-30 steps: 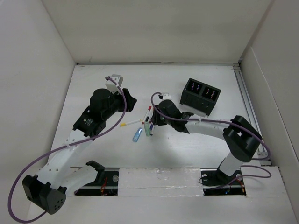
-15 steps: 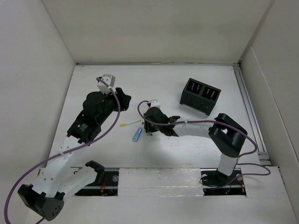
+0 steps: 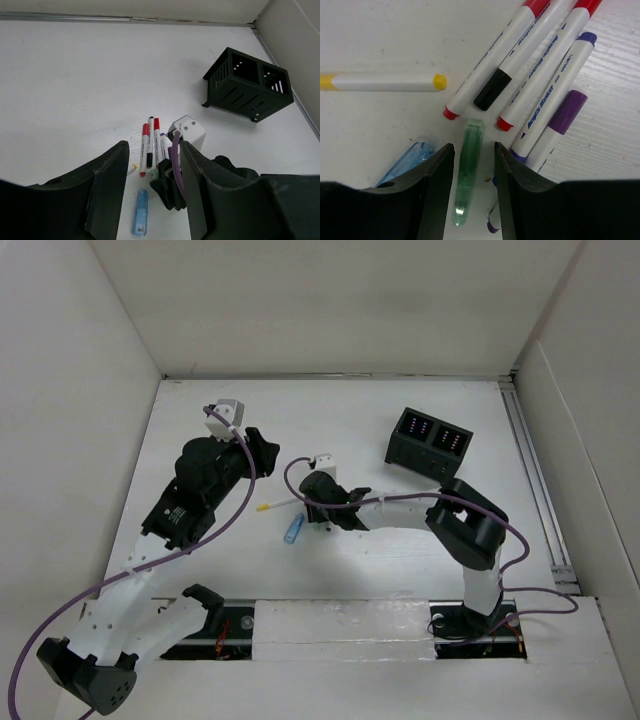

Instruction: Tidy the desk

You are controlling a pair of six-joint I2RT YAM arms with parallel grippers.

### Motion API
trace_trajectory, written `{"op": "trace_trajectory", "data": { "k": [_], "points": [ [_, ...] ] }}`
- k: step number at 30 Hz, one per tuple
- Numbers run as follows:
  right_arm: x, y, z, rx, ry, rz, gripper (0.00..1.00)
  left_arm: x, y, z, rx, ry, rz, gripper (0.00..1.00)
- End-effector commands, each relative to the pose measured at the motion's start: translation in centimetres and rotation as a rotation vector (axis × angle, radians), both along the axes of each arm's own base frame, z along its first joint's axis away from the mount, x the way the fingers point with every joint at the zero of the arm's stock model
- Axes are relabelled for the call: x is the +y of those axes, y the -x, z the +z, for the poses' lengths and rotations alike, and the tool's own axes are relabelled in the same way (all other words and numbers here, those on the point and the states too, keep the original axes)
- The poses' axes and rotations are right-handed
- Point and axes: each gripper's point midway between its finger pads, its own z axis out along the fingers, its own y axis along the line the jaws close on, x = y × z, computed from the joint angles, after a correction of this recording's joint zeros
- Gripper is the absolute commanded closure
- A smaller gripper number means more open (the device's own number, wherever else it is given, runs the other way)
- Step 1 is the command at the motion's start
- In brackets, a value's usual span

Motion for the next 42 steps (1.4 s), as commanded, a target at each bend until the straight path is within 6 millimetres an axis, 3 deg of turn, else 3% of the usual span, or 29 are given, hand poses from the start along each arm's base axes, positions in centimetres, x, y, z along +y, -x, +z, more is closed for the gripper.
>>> {"op": "trace_trajectory", "data": {
  "k": [1, 5, 7, 11, 13, 18, 19, 20, 21, 24, 25, 26, 29, 30, 31, 33, 34, 37, 38, 42],
  "points": [
    [0.7, -0.4, 0.8, -0.027, 0.0, -0.004, 0.57, -0.3, -0.1, 0.8, -0.026, 0.026, -0.005, 0.59],
    [0.8, -0.4, 0.3, -0.025, 0.003, -0.004, 0.59, -0.4, 0.0, 0.9, -0.029, 0.029, -0.013, 0.59],
    [1.0, -0.4, 0.4, -0.023, -0.011, -0.005, 0.77, -0.3, 0.1, 1.1, -0.034, 0.032, -0.013, 0.59],
    [1.4, -0.1, 1.9, -0.036, -0.05, -0.009, 0.93, -0.2, 0.4, 1.4, -0.047, 0.039, -0.013, 0.59],
    [1.9, 0.3, 3.8, -0.053, -0.103, 0.0, 0.99, -0.1, 0.5, 1.5, -0.048, 0.039, -0.013, 0.59],
    [2.1, 0.8, 8.4, -0.083, -0.22, 0.003, 1.0, -0.5, 1.1, 1.8, -0.055, 0.052, -0.049, 0.59],
    [1.7, 0.8, 11.5, -0.126, -0.286, -0.014, 1.0, -0.4, 1.1, 1.9, -0.055, 0.051, -0.044, 0.59],
    [1.4, 1.0, 11.0, -0.121, -0.276, -0.014, 1.0, -0.4, 1.1, 1.9, -0.057, 0.052, -0.043, 0.59],
    [1.0, 0.9, 11.8, -0.139, -0.286, -0.027, 1.0, -0.3, 1.2, 2.1, -0.062, 0.054, -0.04, 0.59],
    [-1.9, 0.3, 15.5, -0.248, -0.305, -0.113, 1.0, 0.0, 1.2, 2.1, -0.068, 0.055, -0.028, 0.59],
    [-3.6, -0.1, 16.3, -0.29, -0.281, -0.173, 1.0, 0.0, 1.2, 2.1, -0.067, 0.056, -0.028, 0.59],
    [-5.3, -0.5, 18.3, -0.327, -0.303, -0.22, 1.0, 0.7, 0.9, 2.0, -0.068, 0.049, 0.018, 0.59],
    [-12.3, -2.5, 20.4, -0.383, -0.306, -0.437, 1.0, 1.0, 0.6, 1.8, -0.064, 0.047, 0.044, 0.59],
    [-14.2, -3.1, 20.6, -0.376, -0.332, -0.515, 1.0, 1.1, 0.6, 1.9, -0.067, 0.048, 0.048, 0.59],
    [-17.6, -4.3, 19.7, -0.365, -0.299, -0.6, 1.0, 1.2, 0.6, 1.9, -0.066, 0.047, 0.052, 0.59],
    [-21.0, -5.0, 20.9, -0.39, -0.324, -0.688, 1.0, 1.3, 0.7, 2.4, -0.077, 0.051, 0.053, 0.59],
    [-24.0, -5.9, 21.0, -0.41, -0.316, -0.763, 1.0, 1.4, 0.9, 2.5, -0.079, 0.054, 0.054, 0.59],
    [-27.6, -7.6, 22.6, -0.448, -0.349, -0.834, 1.0, 1.3, 1.8, 4.0, -0.112, 0.081, 0.028, 0.59],
    [-30.2, -8.5, 22.9, -0.458, -0.345, -0.891, 1.0, 1.2, 2.2, 4.7, -0.125, 0.095, 0.01, 0.58],
    [-32.9, -11.2, 22.4, -0.436, -0.307, -0.95, 1.0, 2.1, 4.7, 6.9, -0.2, 0.154, -0.011, 0.54]
  ]
}}
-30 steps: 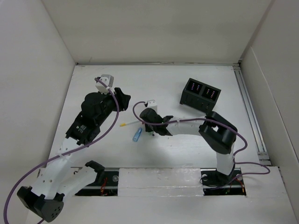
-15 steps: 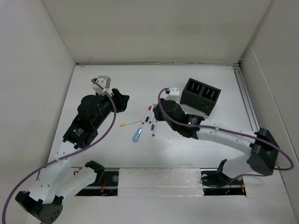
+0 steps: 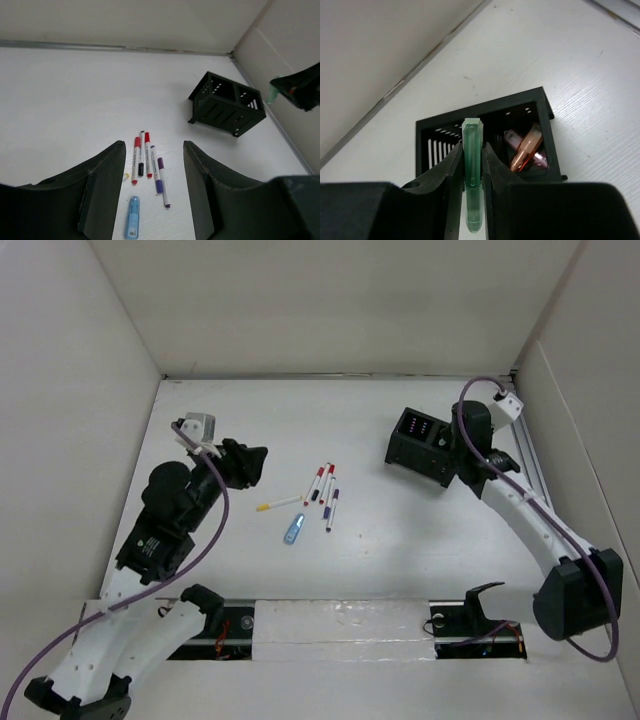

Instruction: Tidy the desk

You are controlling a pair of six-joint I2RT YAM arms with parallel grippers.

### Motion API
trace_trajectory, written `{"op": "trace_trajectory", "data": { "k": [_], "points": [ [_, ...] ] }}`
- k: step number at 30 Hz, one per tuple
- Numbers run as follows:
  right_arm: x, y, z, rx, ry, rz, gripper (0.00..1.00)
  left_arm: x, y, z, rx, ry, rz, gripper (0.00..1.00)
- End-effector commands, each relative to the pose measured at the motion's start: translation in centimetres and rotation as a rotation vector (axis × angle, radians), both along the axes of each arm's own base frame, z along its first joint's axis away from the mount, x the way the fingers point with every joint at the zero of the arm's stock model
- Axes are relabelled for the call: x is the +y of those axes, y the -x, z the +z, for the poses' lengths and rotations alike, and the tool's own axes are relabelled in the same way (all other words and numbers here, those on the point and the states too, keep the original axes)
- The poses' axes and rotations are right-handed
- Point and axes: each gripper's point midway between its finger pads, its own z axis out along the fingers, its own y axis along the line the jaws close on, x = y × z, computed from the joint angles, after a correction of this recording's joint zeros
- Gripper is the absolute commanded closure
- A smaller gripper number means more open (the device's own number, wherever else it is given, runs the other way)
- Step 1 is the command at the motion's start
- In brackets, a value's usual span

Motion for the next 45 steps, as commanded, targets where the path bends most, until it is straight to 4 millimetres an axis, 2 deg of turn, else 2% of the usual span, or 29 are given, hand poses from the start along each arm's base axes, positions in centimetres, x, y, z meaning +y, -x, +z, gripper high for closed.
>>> {"op": "trace_trajectory", "data": {
  "k": [1, 4, 6, 7, 8, 11, 15, 19, 20, 21, 23, 25, 28, 29, 30, 31, 32, 33, 34, 36, 37, 38, 39, 40, 41, 42, 43, 44, 45],
  "points": [
    [-0.7, -2.3, -0.2, 0.039, 0.002, -0.008, 1.0, 0.2, 2.7, 4.2, -0.124, 0.094, -0.059, 0.53],
    [-1.4, -3.5, -1.0, 0.075, 0.026, -0.021, 1.0, 0.3, 4.3, 5.3, -0.169, 0.138, -0.091, 0.51],
    [-2.3, -4.3, -2.0, 0.103, 0.038, -0.042, 1.0, 0.0, 5.2, 5.4, -0.176, 0.161, -0.13, 0.5],
    [-2.0, -4.6, -2.1, 0.102, 0.033, -0.031, 1.0, -0.2, 5.3, 5.3, -0.17, 0.165, -0.14, 0.49],
    [-2.4, -4.8, -2.9, 0.124, 0.036, -0.039, 1.0, -0.5, 5.5, 5.2, -0.165, 0.164, -0.159, 0.49],
    [-2.9, -4.7, -3.4, 0.151, 0.055, -0.068, 1.0, -0.7, 5.5, 4.2, -0.128, 0.142, -0.169, 0.49],
    [-4.5, -4.8, -3.1, 0.145, 0.057, -0.09, 1.0, -0.8, 5.6, 3.0, -0.099, 0.124, -0.178, 0.49],
    [-4.5, -5.1, -3.8, 0.163, 0.051, -0.077, 0.95, -0.7, 6.3, 2.3, -0.089, 0.125, -0.187, 0.49],
    [-4.5, -5.0, -4.4, 0.17, 0.052, -0.078, 0.91, -0.5, 6.1, 1.6, -0.078, 0.12, -0.178, 0.49],
    [-4.5, -4.9, -4.7, 0.172, 0.052, -0.078, 0.8, -0.2, 6.4, 1.5, -0.083, 0.122, -0.169, 0.49],
    [-4.3, -4.8, -4.6, 0.153, 0.041, -0.066, 0.65, 0.3, 6.5, 0.6, -0.068, 0.115, -0.147, 0.49],
    [-4.1, -4.7, -4.5, 0.14, 0.033, -0.059, 0.56, 0.5, 6.6, 0.3, -0.066, 0.112, -0.14, 0.49],
    [-2.4, -4.0, -2.1, 0.062, 0.023, -0.004, 0.45, 0.9, 6.9, -0.5, -0.065, 0.109, -0.128, 0.5],
    [-1.9, -3.5, -0.5, 0.018, 0.018, 0.013, 0.43, 1.0, 6.9, -0.7, -0.061, 0.107, -0.12, 0.5],
    [-1.1, -3.2, 0.3, -0.003, 0.013, 0.032, 0.42, 1.2, 7.0, -0.7, -0.066, 0.108, -0.113, 0.5],
    [0.9, -2.7, 1.0, -0.024, 0.002, 0.087, 0.43, 1.3, 7.0, -0.7, -0.068, 0.108, -0.108, 0.5],
    [2.2, -2.3, 1.6, -0.042, -0.003, 0.119, 0.46, 1.5, 6.9, -0.8, -0.068, 0.11, -0.097, 0.5],
    [3.5, -1.4, 2.7, -0.068, -0.01, 0.164, 0.64, 1.5, 6.9, -0.8, -0.069, 0.11, -0.094, 0.5],
    [7.3, -0.2, 2.6, -0.077, -0.023, 0.281, 0.75, 1.6, 6.9, -0.9, -0.066, 0.11, -0.091, 0.5],
    [11.6, 2.0, 3.0, -0.099, -0.037, 0.424, 1.0, 1.6, 6.8, -1.1, -0.059, 0.107, -0.089, 0.5],
    [14.1, 3.4, 1.5, -0.069, -0.04, 0.517, 1.0, 1.5, 6.7, -1.4, -0.049, 0.1, -0.089, 0.49],
    [18.1, 5.8, 1.0, -0.057, -0.043, 0.64, 1.0, 1.3, 6.5, -1.7, -0.038, 0.097, -0.093, 0.5],
    [20.0, 7.1, 0.3, -0.039, -0.054, 0.694, 1.0, 1.2, 6.5, -1.8, -0.032, 0.092, -0.099, 0.5],
    [21.8, 8.1, -1.4, 0.002, -0.039, 0.738, 1.0, 1.1, 6.3, -2.0, -0.027, 0.088, -0.102, 0.5],
    [24.8, 10.5, -2.2, 0.025, -0.029, 0.827, 1.0, 0.7, 6.2, -2.3, -0.01, 0.08, -0.117, 0.5],
    [26.3, 11.5, -3.1, 0.052, -0.026, 0.852, 1.0, 0.5, 6.1, -2.4, -0.007, 0.075, -0.126, 0.5],
    [27.5, 12.2, -5.4, 0.109, 0.017, 0.861, 0.98, 0.3, 6.0, -2.7, 0.006, 0.07, -0.13, 0.5],
    [28.9, 12.9, -5.5, 0.119, 0.027, 0.88, 0.91, 0.2, 6.0, -2.8, 0.014, 0.065, -0.136, 0.51],
    [30.7, 14.8, -6.4, 0.144, 0.039, 0.921, 0.74, 0.2, 5.9, -2.9, 0.017, 0.06, -0.135, 0.51]
  ]
}}
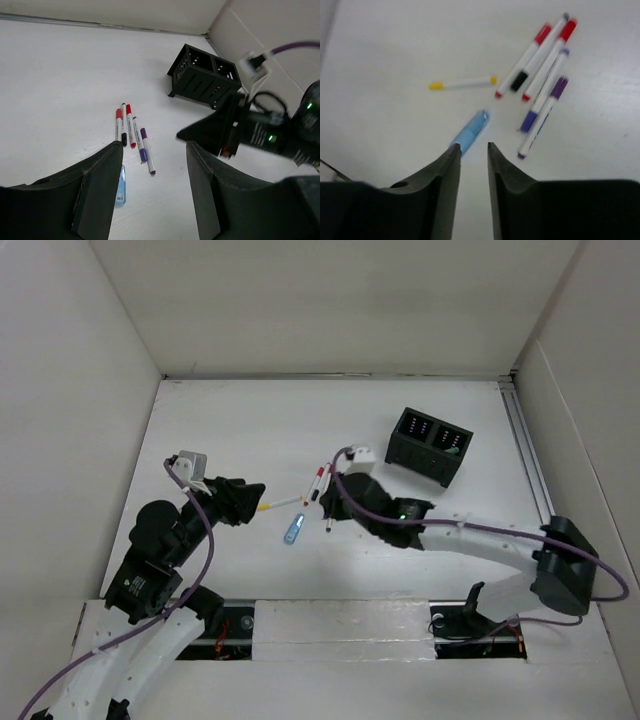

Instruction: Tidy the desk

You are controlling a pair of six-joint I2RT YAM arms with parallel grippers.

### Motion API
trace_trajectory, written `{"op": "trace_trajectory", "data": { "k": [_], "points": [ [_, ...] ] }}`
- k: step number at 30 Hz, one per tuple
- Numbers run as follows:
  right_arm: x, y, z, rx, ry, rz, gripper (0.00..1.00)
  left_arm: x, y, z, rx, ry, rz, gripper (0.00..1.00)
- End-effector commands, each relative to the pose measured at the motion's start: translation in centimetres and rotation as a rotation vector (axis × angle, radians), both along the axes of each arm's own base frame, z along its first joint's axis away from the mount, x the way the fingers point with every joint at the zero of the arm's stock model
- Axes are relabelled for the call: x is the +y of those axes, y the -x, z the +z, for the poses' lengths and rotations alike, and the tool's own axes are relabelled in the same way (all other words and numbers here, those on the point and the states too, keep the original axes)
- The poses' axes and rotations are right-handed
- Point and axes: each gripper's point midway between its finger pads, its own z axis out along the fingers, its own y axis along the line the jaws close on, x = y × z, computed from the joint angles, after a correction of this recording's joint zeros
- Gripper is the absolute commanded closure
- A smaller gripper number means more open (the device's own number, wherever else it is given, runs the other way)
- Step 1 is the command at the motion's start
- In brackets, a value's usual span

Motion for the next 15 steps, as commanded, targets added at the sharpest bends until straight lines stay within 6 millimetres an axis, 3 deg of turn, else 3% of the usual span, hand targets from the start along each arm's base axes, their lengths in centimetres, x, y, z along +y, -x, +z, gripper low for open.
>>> {"op": "trace_trajectory", "data": {
  "k": [1, 2, 3, 5, 6, 9, 14, 15],
  "points": [
    [3.1, 2.6, -2.6, 0.035, 0.084, 0.033, 0.64, -0.6, -0.1, 0.0, 0.001, -0.004, -0.025, 0.51],
    [4.0, 3.1, -4.8, 0.057, 0.139, 0.039, 0.55, -0.4, 0.0, 0.2, -0.009, 0.0, -0.023, 0.51],
    [5.1, 3.9, -5.0, 0.066, 0.146, 0.046, 0.42, -0.4, 0.1, 0.3, -0.014, 0.003, -0.022, 0.51],
    [6.1, 4.0, -8.0, 0.105, 0.201, 0.04, 0.36, 0.0, 0.4, 0.7, -0.033, 0.014, -0.011, 0.51],
    [6.9, 4.3, -8.2, 0.112, 0.201, 0.051, 0.32, 0.1, 0.5, 0.9, -0.04, 0.02, -0.009, 0.5],
    [7.8, 4.1, -11.2, 0.151, 0.256, 0.044, 0.31, 0.3, 0.8, 1.3, -0.056, 0.028, -0.005, 0.5],
    [10.0, 2.6, -12.0, 0.134, 0.259, 0.004, 0.31, -0.1, 1.0, 1.5, -0.067, 0.023, -0.034, 0.5],
    [10.1, 2.5, -13.2, 0.147, 0.29, 0.001, 0.31, -0.1, 1.1, 1.4, -0.066, 0.023, -0.036, 0.5]
  ]
}}
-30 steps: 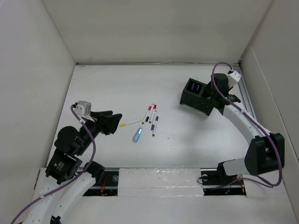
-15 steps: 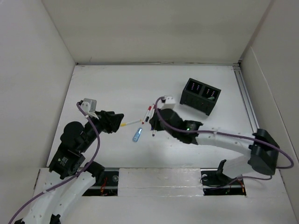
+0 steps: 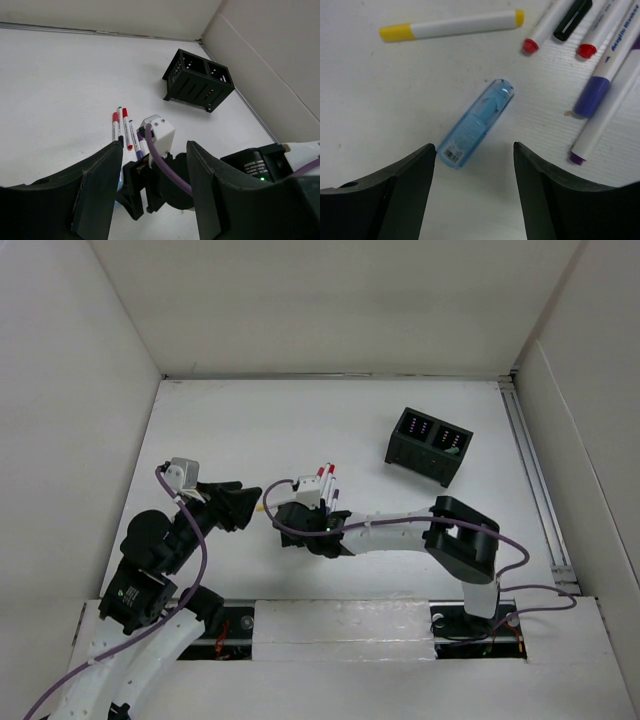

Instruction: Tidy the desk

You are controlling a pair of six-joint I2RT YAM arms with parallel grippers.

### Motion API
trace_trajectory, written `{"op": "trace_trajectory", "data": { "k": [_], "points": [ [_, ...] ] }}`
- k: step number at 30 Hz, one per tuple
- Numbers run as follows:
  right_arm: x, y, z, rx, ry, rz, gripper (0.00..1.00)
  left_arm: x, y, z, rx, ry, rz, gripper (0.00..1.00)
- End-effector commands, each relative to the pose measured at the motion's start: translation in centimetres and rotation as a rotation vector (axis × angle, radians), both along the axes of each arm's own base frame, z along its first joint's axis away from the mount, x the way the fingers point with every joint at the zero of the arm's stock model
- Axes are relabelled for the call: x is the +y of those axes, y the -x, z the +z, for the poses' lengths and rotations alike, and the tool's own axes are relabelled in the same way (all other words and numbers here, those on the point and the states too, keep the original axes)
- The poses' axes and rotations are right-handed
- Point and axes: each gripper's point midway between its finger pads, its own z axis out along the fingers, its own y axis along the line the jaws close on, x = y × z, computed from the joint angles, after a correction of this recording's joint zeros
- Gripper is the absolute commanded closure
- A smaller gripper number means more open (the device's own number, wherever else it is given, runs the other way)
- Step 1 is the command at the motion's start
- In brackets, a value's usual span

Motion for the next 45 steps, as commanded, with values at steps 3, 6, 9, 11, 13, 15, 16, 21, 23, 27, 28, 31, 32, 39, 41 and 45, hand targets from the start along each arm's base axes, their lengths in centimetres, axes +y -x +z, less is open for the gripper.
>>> {"op": "trace_trajectory", "data": {
  "k": [3, 6, 9, 11, 13, 15, 16, 21, 23, 27, 28, 31, 32, 39, 41, 45],
  "points": [
    [3.0, -2.2, 1.8, -0.05, -0.06, -0.069, 0.31, -0.3, 0.4, 1.0, -0.047, 0.013, -0.03, 0.5],
    [3.3, -2.9, 1.0, -0.041, -0.068, -0.1, 0.31, -0.3, 0.6, 1.3, -0.059, 0.019, -0.034, 0.5],
    [2.2, -3.3, -0.9, -0.046, -0.007, -0.159, 0.34, -0.3, 0.8, 1.4, -0.066, 0.02, -0.039, 0.5],
    [1.5, -3.3, -1.6, -0.045, 0.015, -0.177, 0.36, -0.3, 0.8, 1.5, -0.069, 0.021, -0.04, 0.5],
    [0.9, -3.2, -2.0, -0.046, 0.025, -0.193, 0.37, -0.3, 0.9, 1.7, -0.076, 0.025, -0.042, 0.5],
    [0.3, -2.9, -2.9, -0.037, 0.027, -0.199, 0.39, -0.3, 0.9, 1.6, -0.073, 0.023, -0.04, 0.5],
    [0.1, -2.9, -3.1, -0.038, 0.03, -0.203, 0.39, -0.2, 0.9, 1.7, -0.077, 0.025, -0.037, 0.5],
    [-0.3, -2.7, -4.0, -0.029, 0.041, -0.205, 0.73, 0.0, 0.9, 1.7, -0.076, 0.028, -0.027, 0.5],
    [0.0, -2.5, -3.3, -0.048, 0.013, -0.195, 0.83, 0.0, 0.8, 1.7, -0.076, 0.028, -0.022, 0.5],
    [0.6, -1.8, 1.5, -0.111, -0.081, -0.184, 0.93, 0.1, 0.6, 1.5, -0.068, 0.026, -0.016, 0.5],
    [0.4, -1.8, 2.5, -0.121, -0.102, -0.186, 0.94, 0.1, 0.7, 1.6, -0.069, 0.026, -0.017, 0.5],
    [-0.4, -1.9, 7.1, -0.17, -0.195, -0.193, 0.95, 0.0, 0.6, 1.5, -0.066, 0.026, -0.016, 0.5],
    [-0.8, -1.8, 7.8, -0.18, -0.212, -0.192, 0.95, -0.1, 0.5, 1.4, -0.063, 0.023, -0.019, 0.5],
    [-9.0, -6.1, 15.5, -0.313, -0.237, -0.375, 0.94, -0.3, 0.7, 1.4, -0.062, 0.021, -0.037, 0.5],
    [-12.0, -7.9, 18.3, -0.358, -0.284, -0.42, 0.94, -0.4, 0.7, 1.3, -0.061, 0.02, -0.042, 0.5],
    [-19.8, -11.8, 21.0, -0.395, -0.36, -0.536, 0.95, -0.4, 0.8, 1.2, -0.062, 0.021, -0.047, 0.5]
  ]
}}
